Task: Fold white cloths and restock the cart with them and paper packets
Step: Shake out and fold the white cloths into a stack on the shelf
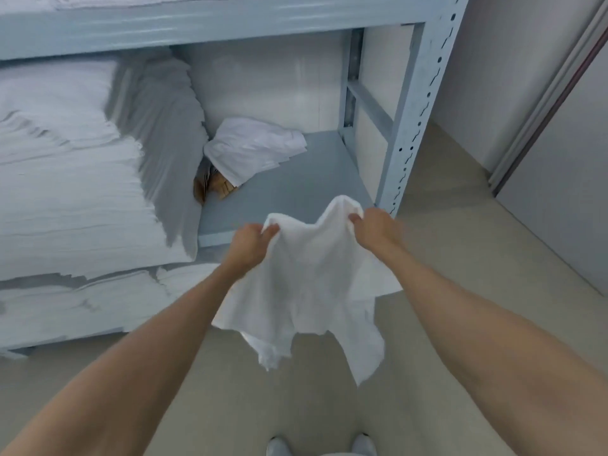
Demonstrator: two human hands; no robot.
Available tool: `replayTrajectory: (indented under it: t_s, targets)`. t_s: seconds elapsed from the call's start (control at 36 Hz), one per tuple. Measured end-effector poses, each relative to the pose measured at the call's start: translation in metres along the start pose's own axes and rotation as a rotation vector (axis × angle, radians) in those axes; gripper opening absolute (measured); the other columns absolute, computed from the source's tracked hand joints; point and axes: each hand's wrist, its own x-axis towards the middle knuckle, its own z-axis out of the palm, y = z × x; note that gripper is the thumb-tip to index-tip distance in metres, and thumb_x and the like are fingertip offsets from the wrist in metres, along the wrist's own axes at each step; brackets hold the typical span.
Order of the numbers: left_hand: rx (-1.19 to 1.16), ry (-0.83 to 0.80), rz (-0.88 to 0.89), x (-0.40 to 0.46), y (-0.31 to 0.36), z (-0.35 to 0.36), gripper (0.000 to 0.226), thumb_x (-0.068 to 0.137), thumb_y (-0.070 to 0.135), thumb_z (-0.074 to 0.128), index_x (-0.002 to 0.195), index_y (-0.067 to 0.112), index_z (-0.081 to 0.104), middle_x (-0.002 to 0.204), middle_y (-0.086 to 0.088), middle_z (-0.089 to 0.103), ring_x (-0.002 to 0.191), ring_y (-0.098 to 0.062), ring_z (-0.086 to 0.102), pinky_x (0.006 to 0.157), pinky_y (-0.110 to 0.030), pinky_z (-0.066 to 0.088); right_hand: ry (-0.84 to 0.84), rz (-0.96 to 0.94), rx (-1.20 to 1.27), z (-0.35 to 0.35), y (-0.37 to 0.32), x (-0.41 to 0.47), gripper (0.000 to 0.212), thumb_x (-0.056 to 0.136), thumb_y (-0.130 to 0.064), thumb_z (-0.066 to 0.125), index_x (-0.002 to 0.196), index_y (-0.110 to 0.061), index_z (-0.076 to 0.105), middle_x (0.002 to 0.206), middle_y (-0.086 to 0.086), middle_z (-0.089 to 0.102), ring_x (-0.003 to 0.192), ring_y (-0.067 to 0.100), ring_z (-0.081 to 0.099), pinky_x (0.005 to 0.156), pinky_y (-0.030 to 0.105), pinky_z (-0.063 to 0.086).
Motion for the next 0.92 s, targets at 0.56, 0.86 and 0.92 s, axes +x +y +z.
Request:
replayTrajectory:
  t_s: [0.56,0.86,0.92]
  targets:
    - [-0.153,0.066,-0.119,0.041,0.024,-0.017,0.042,0.092,0.048,0.062,0.078,0.009,0.055,0.075,-0.012,0.048,0.070,-0.021,0.048,0.059,-0.031,0.034,0.056,0.081,0.140,-0.022,0.006,0.017,0.044,0.102,-0.049,0.039,0.087,-0.010,0.050,0.084,0.008,0.051,0.075,0.029,0.050,0.065,0.033,0.036]
    - [-0.408,-0.068,-0.282,0.024,0.023,-0.001,0.044,0.092,0.046,0.064,0.074,0.008,0.056,0.068,-0.004,0.050,0.060,-0.019,0.049,0.055,-0.029,0.039,0.067,-0.033,-0.063,-0.013,0.017,0.018,0.042,0.102,-0.042,0.042,0.104,-0.007,0.064,0.104,0.017,0.069,0.094,0.036,0.065,0.069,0.035,0.040]
    - [-0.280,-0.087,-0.248,0.017,0.027,0.015,0.044,0.095,0.037,0.063,0.064,0.012,0.045,0.062,-0.002,0.039,0.054,-0.017,0.039,0.048,-0.027,0.028,-0.064,-0.019,-0.099,-0.007,0.003,0.017,0.037,0.102,-0.038,0.042,0.109,-0.008,0.062,0.112,0.014,0.067,0.102,0.035,0.064,0.073,0.035,0.039]
